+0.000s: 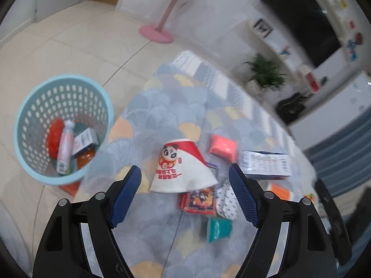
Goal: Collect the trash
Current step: 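Grasp the white panda cup with the left tool while the right tool grasps the orange cup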
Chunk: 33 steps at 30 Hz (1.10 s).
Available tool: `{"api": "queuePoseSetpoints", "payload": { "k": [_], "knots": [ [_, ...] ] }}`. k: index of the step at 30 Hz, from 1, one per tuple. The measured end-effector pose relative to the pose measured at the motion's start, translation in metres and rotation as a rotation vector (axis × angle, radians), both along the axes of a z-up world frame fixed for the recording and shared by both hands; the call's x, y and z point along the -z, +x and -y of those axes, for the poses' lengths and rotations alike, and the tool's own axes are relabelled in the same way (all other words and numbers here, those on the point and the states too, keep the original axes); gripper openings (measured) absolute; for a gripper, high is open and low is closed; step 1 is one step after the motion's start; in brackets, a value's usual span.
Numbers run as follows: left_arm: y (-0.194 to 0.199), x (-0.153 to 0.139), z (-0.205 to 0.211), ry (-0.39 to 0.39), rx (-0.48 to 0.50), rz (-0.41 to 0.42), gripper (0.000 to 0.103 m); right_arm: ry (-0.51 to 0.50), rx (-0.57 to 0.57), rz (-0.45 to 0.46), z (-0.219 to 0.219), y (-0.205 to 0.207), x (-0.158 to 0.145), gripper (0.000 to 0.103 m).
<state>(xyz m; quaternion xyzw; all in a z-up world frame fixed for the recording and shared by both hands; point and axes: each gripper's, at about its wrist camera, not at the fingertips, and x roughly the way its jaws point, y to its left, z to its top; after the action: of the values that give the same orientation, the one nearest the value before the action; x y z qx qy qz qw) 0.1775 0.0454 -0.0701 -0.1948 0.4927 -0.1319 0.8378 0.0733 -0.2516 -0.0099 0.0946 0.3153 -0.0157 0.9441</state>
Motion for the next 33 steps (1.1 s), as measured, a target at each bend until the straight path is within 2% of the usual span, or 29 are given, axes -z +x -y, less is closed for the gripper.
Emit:
{"api": "queuePoseSetpoints", "payload": {
  "k": [2, 5, 9, 12, 15, 19, 25, 28, 33],
  "knots": [
    [0.010, 0.014, 0.008, 0.028, -0.044, -0.047, 0.076, -0.025, 0.042, -0.016, 0.022, -0.006, 0.008, 0.058],
    [0.024, 0.036, 0.015, 0.019, -0.107, -0.099, 0.076, -0.027, 0.084, -0.049, 0.049, -0.010, 0.023, 0.058],
    [0.029, 0.052, 0.024, 0.080, -0.093, -0.062, 0.076, -0.016, 0.093, -0.102, 0.070, -0.012, 0.044, 0.058],
    [0.027, 0.065, 0.021, 0.065, -0.074, -0.030, 0.077, -0.019, 0.074, -0.127, 0.073, -0.013, 0.058, 0.058],
    [0.033, 0.067, 0.018, 0.055, -0.067, -0.029, 0.077, -0.012, 0.046, -0.135, 0.070, -0.005, 0.067, 0.060],
    [0.041, 0.075, 0.020, 0.014, -0.037, -0.051, 0.078, -0.064, 0.020, -0.138, 0.062, 0.012, 0.072, 0.063],
    [0.043, 0.073, 0.040, 0.141, 0.011, -0.030, 0.078, -0.070, -0.029, -0.155, 0.068, 0.032, 0.079, 0.066],
    [0.043, 0.072, 0.044, 0.137, 0.016, -0.034, 0.077, -0.057, -0.050, -0.165, 0.077, 0.041, 0.083, 0.070],
    [0.037, 0.066, 0.048, 0.174, 0.023, -0.019, 0.075, -0.004, -0.104, -0.183, 0.091, 0.048, 0.088, 0.072]
  ]
}}
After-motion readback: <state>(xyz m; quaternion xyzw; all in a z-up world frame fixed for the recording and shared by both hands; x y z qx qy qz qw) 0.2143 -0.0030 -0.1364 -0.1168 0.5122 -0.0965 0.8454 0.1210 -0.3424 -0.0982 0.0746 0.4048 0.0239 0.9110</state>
